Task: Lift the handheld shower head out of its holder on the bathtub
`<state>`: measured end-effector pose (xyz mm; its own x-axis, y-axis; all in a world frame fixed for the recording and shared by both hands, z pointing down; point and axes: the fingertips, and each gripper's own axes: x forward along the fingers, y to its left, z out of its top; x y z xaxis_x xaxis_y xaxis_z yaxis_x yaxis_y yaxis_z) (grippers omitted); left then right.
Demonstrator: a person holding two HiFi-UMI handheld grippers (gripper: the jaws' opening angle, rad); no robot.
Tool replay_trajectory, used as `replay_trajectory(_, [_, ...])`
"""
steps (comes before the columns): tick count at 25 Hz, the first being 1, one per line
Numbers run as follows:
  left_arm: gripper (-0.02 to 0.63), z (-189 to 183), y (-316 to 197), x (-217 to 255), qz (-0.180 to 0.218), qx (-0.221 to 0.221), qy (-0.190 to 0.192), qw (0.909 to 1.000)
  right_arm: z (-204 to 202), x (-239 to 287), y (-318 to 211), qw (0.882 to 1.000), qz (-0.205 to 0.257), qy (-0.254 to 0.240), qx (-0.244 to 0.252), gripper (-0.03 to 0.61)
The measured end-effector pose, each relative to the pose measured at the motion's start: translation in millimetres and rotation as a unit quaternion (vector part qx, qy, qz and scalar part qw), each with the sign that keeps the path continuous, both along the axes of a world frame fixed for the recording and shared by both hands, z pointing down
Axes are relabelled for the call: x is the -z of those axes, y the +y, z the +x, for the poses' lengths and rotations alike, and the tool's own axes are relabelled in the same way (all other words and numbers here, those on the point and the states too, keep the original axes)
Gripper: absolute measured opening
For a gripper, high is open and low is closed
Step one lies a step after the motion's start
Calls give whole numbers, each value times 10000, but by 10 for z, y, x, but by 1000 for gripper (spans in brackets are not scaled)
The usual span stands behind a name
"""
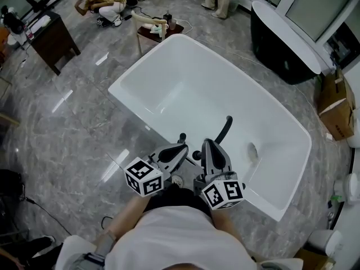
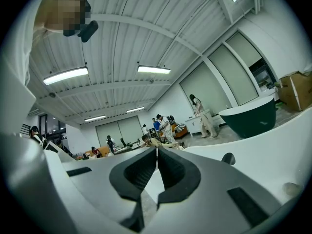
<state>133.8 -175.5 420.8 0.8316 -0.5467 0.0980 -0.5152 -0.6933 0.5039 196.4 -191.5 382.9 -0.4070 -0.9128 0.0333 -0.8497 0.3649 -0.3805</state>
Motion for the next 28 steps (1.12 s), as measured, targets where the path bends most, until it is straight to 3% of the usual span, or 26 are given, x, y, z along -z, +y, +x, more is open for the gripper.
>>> replay_trajectory(5, [12,6,-189,1,78,175,-15,9998,-19,-17,-199,9998,0,-125,158,18])
replay_trajectory(8, [12,-15,-271,13,142,192,-52,9997,-91,-59,-252,9998,-52,98,192,18])
replay_trajectory(10, [12,-34,-310,13,156,198,-72,9997,-125,-108,-258,9994,-110,311,125,18])
replay_trajectory(15, [12,-111,-362,40,168,145,-83,9997,-171,-49,-259,9995,-7,245,-183,21])
replay_trajectory(16, [12,-126,-374,49,169,113,-88,9998,-192,-29,-275,9992,13,320,-221,40])
replay_trajectory(18, [12,-164,-409,60,150,44,-113,9998,-238,21,-314,9988,59,407,-280,159])
replay_trajectory(20, [12,-212,-438,66,127,-23,-133,9998,-275,66,-327,9987,70,375,-337,208])
replay_trajectory(28, [12,-448,-620,-117,-115,-160,-159,9997,-501,-130,-362,9958,-148,864,-266,211])
